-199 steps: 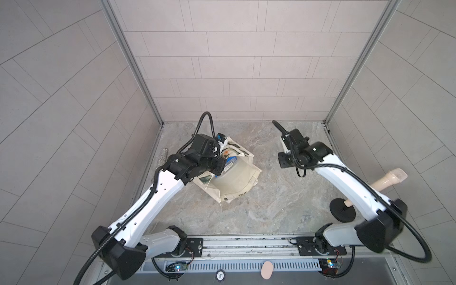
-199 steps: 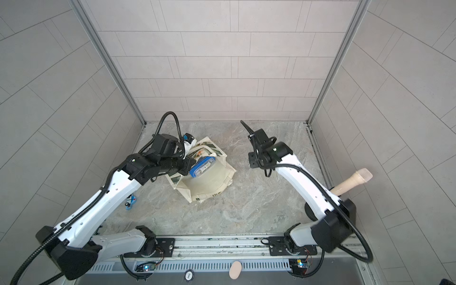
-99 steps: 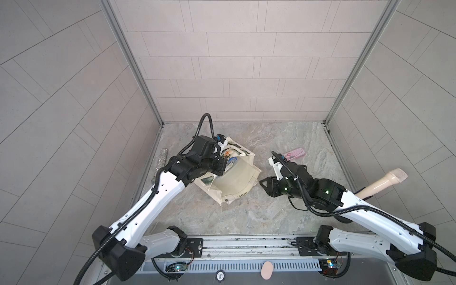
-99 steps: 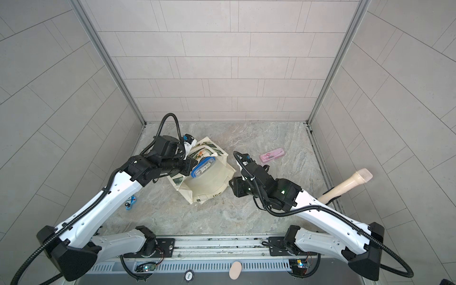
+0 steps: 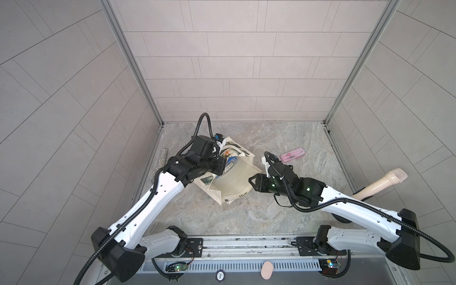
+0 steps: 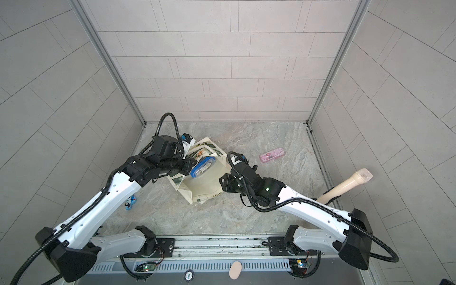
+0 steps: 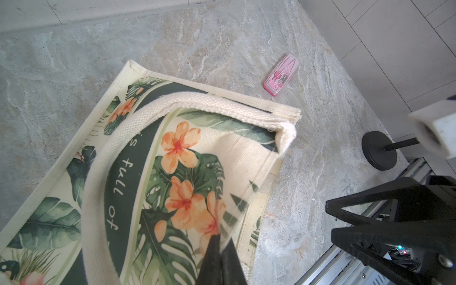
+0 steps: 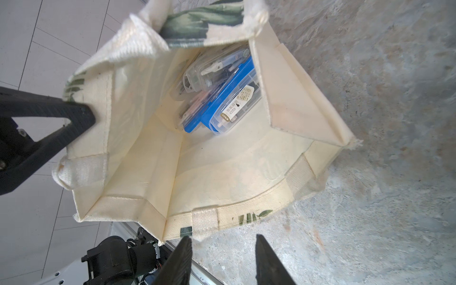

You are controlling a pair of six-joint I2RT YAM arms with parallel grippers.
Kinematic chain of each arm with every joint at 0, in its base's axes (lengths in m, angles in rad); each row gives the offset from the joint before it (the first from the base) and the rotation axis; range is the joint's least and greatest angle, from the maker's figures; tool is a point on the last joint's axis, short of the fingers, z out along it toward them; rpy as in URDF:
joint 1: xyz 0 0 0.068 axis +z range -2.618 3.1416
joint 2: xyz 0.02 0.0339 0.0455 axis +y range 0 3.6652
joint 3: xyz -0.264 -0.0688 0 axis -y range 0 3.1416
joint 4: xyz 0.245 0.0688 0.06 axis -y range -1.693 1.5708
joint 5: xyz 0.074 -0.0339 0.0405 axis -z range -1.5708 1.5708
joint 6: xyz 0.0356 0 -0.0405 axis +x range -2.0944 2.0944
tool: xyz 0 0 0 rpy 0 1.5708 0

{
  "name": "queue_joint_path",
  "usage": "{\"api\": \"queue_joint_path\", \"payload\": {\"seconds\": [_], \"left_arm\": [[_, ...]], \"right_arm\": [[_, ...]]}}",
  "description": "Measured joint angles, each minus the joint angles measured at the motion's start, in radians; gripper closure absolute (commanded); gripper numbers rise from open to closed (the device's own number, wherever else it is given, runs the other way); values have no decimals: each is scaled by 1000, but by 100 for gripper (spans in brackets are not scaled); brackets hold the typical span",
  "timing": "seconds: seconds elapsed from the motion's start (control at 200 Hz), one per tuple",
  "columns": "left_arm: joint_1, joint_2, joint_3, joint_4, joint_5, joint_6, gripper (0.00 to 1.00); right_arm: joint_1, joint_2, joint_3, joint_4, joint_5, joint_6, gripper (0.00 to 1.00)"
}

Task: Take out the compass set from the canvas bag
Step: Pick up the compass set from the canvas bag.

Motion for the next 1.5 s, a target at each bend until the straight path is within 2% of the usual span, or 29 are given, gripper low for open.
{"api": "queue_joint_path", "payload": {"seconds": [0.03, 0.16, 0.275, 0.32, 0.335, 0.636, 0.891, 1.266, 1.501], "left_arm": [[0, 0, 0, 0, 1, 0, 100], [0, 2, 0, 2, 4, -10, 100], [0, 2, 0, 2, 4, -16, 100], [0, 2, 0, 3, 4, -16, 100], [0, 2, 0, 3, 4, -16, 100], [0, 2, 0, 19, 2, -14, 100], [0, 3, 0, 20, 2, -11, 100], [0, 6, 0, 25, 2, -8, 100], [0, 11, 0, 27, 2, -7, 100]], "right_arm": [[0, 3, 0, 1, 3, 5, 49], [0, 18, 0, 10, 11, 22, 33], [0, 21, -2, 21, 17, 34, 15], [-1, 21, -3, 26, 18, 41, 2], [-2, 21, -3, 27, 18, 34, 1], [-19, 0, -28, 60, 16, 35, 2], [-14, 60, -12, 122, -7, 24, 0], [68, 23, -143, 403, 78, -51, 0], [98, 113, -129, 541, 85, -81, 0]]}}
